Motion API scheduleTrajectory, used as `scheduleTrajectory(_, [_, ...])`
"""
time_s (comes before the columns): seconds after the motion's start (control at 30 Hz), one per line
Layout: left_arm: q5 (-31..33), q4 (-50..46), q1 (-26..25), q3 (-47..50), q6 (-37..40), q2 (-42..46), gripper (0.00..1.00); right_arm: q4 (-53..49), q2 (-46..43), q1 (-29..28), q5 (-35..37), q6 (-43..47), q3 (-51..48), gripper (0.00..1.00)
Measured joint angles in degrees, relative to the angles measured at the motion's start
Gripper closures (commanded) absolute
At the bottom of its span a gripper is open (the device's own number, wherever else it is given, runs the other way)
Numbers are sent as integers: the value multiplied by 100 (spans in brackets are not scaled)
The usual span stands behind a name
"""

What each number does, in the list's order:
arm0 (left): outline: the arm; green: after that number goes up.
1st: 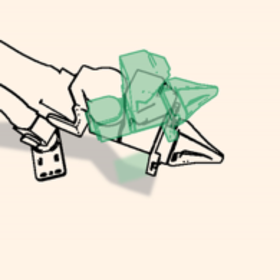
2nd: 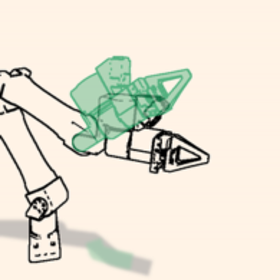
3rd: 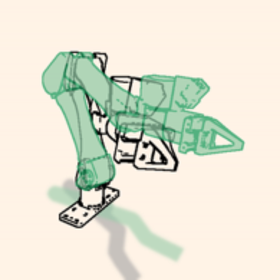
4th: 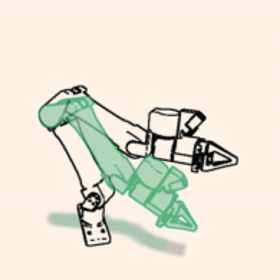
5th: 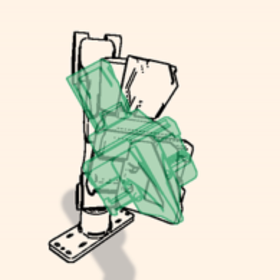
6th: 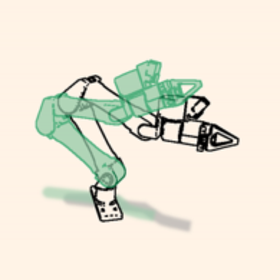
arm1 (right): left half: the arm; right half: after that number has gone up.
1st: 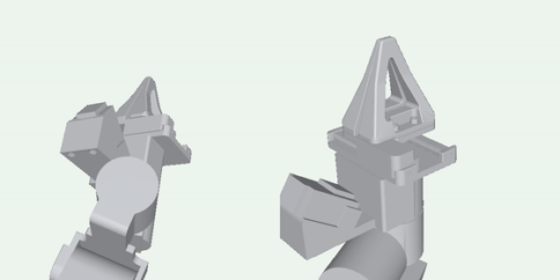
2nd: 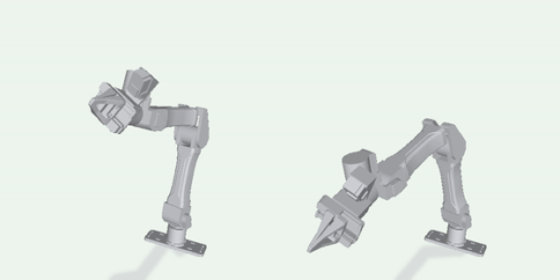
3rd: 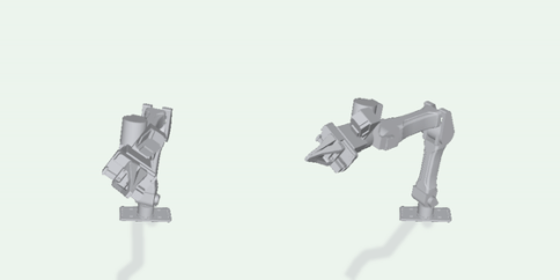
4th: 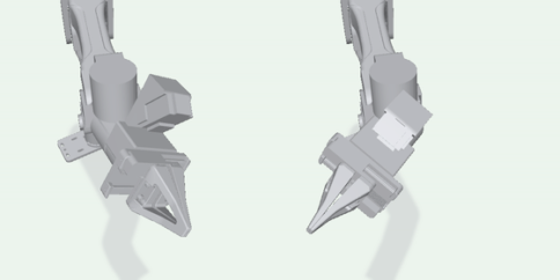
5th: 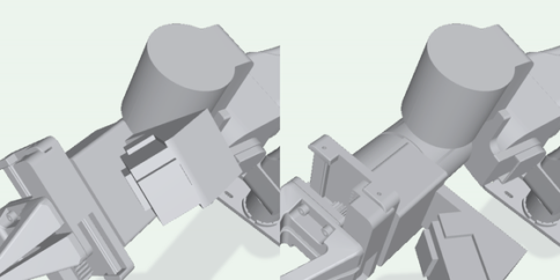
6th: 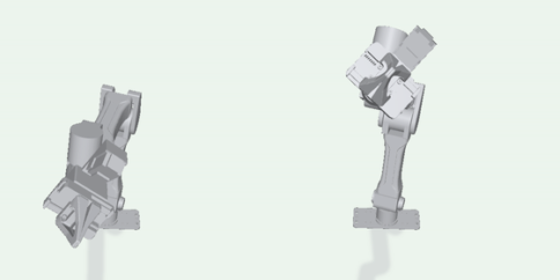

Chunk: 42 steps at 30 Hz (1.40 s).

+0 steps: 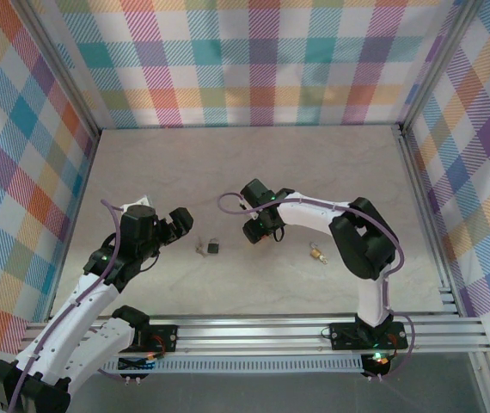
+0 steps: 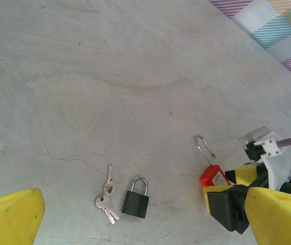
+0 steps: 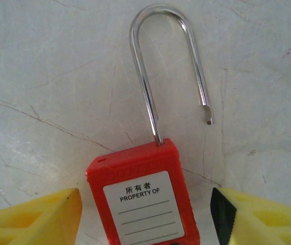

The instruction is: Lock with the key

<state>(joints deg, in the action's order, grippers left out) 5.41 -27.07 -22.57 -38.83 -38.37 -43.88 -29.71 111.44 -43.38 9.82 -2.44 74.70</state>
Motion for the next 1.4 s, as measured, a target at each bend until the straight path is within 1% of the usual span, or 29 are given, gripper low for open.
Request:
scheduleTrajectory(0.4, [-125,-9,0,0,4,-98,0,-96,63,31,-127,-2,52,54])
scheduleTrajectory(0.57, [-149,-7,0,0,4,-103,0,-109,63,31,-153,-7,66,58])
scheduleTrajectory(0.73, [-166,-7,0,0,4,-103,0,-129,81,31,-179,-7,90,59])
scheduleTrajectory(1.03, [-201,-4,0,0,4,-103,0,-221,232,96,-260,-17,291,55])
scheduleTrajectory(1.27, [-293,0,0,0,4,-111,0,-273,352,179,-411,-101,385,50])
scheduleTrajectory(1.33, [-297,2,0,0,4,-118,0,-291,361,186,-433,-120,398,51])
scheduleTrajectory(1.4, [-297,2,0,0,4,-118,0,-295,361,186,-435,-133,407,56])
